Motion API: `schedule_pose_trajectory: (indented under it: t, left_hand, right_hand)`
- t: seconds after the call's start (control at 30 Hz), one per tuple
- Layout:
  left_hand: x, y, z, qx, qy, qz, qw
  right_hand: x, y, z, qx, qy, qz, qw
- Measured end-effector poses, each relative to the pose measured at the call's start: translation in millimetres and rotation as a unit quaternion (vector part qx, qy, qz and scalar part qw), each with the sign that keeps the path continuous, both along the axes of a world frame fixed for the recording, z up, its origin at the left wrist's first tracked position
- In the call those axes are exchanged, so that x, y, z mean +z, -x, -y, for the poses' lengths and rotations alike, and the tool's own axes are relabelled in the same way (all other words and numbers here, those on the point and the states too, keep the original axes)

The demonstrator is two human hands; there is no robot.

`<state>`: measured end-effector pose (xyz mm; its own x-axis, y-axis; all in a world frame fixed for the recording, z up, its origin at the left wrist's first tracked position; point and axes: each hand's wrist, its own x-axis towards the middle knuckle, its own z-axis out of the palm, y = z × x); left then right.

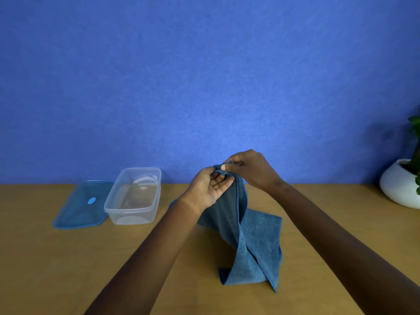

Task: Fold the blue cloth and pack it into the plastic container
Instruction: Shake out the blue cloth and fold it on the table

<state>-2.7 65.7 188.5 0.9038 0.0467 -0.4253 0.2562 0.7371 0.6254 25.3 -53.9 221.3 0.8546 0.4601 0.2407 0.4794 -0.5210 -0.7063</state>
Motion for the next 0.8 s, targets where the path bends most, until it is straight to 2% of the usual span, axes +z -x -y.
schedule_pose_trajectory:
  t: [0.23,0.33,0.4,0.47,0.5,0.53,0.6,0.63,0.7,0.77,0.8]
  left_hand:
    - [-1,0,-3,-0.003,0.012,0.015,1.0]
    - [-2,-1,-3,-0.002,-0.011,0.022,1.0]
    - [-1,-1,-5,-0.012,-0.06,0.021,0.998]
    - [0,-3,-8,0.015,-0.173,0.037,0.984]
    - [0,-4,-10,0.055,-0.254,0.064,0.964]
    - [0,-4,-12,0.102,-0.34,0.106,0.929]
    - [3,-2,-20,0.141,-0.493,0.205,0.834]
    - [5,-1,-25,0.118,-0.55,0.239,0.792]
    - [8,-2,-33,0.039,-0.626,0.26,0.734]
    - [9,-1,-38,-0.005,-0.685,0.235,0.69]
    - [9,0,-41,-0.009,-0.697,0.219,0.682]
  right_hand:
    - [-11,7,-1,0.017,0.098,0.07,0.993]
    - [-10,6,-1,-0.005,0.105,0.098,0.99]
    - [-5,4,1,-0.021,0.103,0.122,0.987]
    - [5,1,5,-0.037,0.094,0.146,0.984]
    - [11,0,8,-0.043,0.083,0.156,0.983]
    - [17,-1,10,-0.049,0.067,0.165,0.983]
    - [30,-1,15,-0.06,0.029,0.184,0.981]
    - [37,0,17,-0.069,0.012,0.196,0.978]
    - [51,-1,22,-0.086,-0.014,0.225,0.971]
    - [66,-1,27,-0.101,-0.041,0.247,0.963]
    - [73,-1,30,-0.111,-0.053,0.256,0.959]
